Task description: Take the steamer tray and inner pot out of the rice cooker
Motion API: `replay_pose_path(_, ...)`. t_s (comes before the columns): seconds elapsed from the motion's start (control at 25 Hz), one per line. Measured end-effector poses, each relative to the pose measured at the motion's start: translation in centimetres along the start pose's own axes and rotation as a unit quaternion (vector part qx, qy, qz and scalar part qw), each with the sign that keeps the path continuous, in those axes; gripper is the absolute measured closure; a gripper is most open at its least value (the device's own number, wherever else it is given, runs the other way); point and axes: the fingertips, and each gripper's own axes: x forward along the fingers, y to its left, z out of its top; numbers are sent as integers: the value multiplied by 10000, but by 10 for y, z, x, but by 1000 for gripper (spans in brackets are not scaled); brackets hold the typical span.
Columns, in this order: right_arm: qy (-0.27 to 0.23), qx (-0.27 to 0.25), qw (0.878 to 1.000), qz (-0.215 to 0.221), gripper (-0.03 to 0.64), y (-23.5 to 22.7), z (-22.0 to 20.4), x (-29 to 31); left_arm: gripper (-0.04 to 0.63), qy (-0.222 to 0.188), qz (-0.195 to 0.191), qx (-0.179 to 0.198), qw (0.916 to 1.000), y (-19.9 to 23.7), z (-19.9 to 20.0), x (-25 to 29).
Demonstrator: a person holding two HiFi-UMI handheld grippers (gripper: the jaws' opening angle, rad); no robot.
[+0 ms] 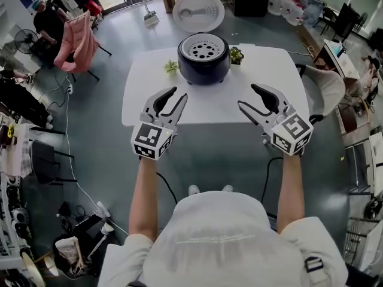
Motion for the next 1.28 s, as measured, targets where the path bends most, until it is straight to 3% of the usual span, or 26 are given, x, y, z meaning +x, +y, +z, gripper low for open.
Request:
replay_pose_path(0.2,110,68,9995,286,308,-3,-12,-6,453,162,51,-1,9999,-15,-3,7)
replay_pose_path(0.48,-65,320,9977,598,307,-15,-21,-20,453,361,294,1,9989,-37,-5,10)
replay_pose_path(0.72,91,420,9964,724,312,-21,-39,-15,453,549,450,-111,9974,-39,-17,6)
replay_pose_path(0.88,-59,730,9950,685,370,-32,-42,-7,453,534,492,-174,9972,-27,-22,17)
replay_pose_path(1.04,-102,725,9951,668,324,-46,-44,10,453,497,335,-238,9979,-7,-36,43)
replay_pose_path(1.28,-129,964,9951,177,348,-96,-38,54,453,350,9,-343,9988,55,-59,105)
